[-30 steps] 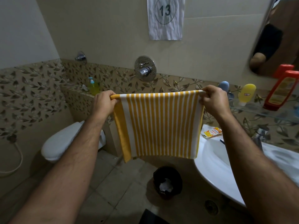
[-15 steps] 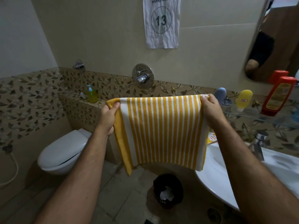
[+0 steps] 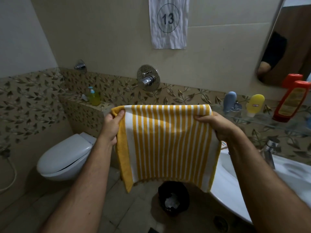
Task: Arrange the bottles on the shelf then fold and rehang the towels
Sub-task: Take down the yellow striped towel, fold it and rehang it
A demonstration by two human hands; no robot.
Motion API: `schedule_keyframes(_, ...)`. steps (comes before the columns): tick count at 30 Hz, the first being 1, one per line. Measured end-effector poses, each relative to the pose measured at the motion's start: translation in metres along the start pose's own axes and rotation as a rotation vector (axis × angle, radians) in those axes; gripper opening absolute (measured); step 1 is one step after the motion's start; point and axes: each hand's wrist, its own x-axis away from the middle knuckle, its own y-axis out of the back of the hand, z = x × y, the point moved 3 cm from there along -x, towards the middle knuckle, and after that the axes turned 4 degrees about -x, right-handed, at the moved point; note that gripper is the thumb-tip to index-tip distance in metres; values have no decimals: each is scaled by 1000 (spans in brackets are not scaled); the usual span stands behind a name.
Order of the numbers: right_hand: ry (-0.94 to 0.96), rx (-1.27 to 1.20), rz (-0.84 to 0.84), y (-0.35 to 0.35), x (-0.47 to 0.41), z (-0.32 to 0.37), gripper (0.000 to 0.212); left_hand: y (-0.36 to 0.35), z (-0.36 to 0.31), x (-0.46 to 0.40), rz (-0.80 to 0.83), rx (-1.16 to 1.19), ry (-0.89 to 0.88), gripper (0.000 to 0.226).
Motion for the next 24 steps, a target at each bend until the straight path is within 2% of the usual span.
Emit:
schedule_keyframes(3,-10,-204,-92,-17,-2,1,11,-3,3,1,53,34,53,23)
schedule_keyframes(8,15,-402,-159,-40,-8,18,20,-4,10,0,92,-19,136,32)
schedule_keyframes(13,110,-512,-139,-59,-13,35,21,-11,40,19,165,172,351,41)
schedule_keyframes(15,135,-542,-157,-65,-14,36,21,-16,59,32,171,265,404,54)
schedule_keyframes(17,152,-574,-197,-69,-15,35,21,-21,85,47,198,338,449,76)
schedule_keyframes(20,146,-603,-228,-65,-16,29,21,-33,128,86,316,367,534,103)
schedule_keyframes(22,129,-613,-241,-60,-15,23,22,-45,144,107,426,373,580,110)
schedule_keyframes(24,112,-613,-256,-51,-12,16,22,-56,147,113,447,351,582,106)
